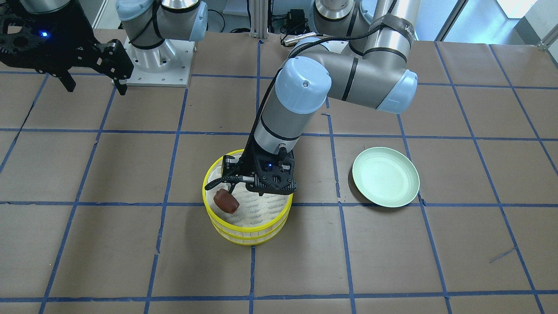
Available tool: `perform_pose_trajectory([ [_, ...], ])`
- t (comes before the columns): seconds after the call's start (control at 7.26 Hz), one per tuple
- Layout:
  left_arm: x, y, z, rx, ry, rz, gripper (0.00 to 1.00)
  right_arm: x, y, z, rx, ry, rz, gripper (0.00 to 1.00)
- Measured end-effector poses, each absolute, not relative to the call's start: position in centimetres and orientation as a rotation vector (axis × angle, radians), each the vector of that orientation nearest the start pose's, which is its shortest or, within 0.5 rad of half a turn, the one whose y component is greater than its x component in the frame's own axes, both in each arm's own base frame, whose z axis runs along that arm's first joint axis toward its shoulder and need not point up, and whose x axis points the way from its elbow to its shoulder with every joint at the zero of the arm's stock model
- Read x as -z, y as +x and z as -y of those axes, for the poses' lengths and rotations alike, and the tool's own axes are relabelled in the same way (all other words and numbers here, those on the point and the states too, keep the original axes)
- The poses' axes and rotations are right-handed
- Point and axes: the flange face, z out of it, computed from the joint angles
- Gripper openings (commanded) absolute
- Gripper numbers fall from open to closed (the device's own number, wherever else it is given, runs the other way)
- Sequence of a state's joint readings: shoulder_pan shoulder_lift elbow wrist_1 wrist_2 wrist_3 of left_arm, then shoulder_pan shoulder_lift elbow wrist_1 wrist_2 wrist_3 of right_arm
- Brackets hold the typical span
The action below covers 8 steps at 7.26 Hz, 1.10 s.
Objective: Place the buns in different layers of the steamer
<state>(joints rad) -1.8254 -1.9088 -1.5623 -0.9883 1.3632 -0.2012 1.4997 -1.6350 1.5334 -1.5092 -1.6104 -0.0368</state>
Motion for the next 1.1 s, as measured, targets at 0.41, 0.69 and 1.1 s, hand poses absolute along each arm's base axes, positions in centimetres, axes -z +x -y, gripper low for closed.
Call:
perform_pose_trajectory([
  [0.41, -42.3, -18.9, 56.6, 0.202, 0.242, -3.289, 1.0, -53.1, 9.8, 47.3, 0.053, 0.062, -3.171, 1.0],
  [0.69, -45.7, -15.5, 52.9, 0.05, 0.216, -3.199, 1.0, -52.2, 10.9, 48.1, 0.034, 0.037, -3.119, 1.0],
  [1.1, -45.9, -15.1, 51.9, -0.008, 0.211, -3.173, 1.0, -51.1, 12.9, 48.8, 0.009, -0.035, -3.089, 1.0],
])
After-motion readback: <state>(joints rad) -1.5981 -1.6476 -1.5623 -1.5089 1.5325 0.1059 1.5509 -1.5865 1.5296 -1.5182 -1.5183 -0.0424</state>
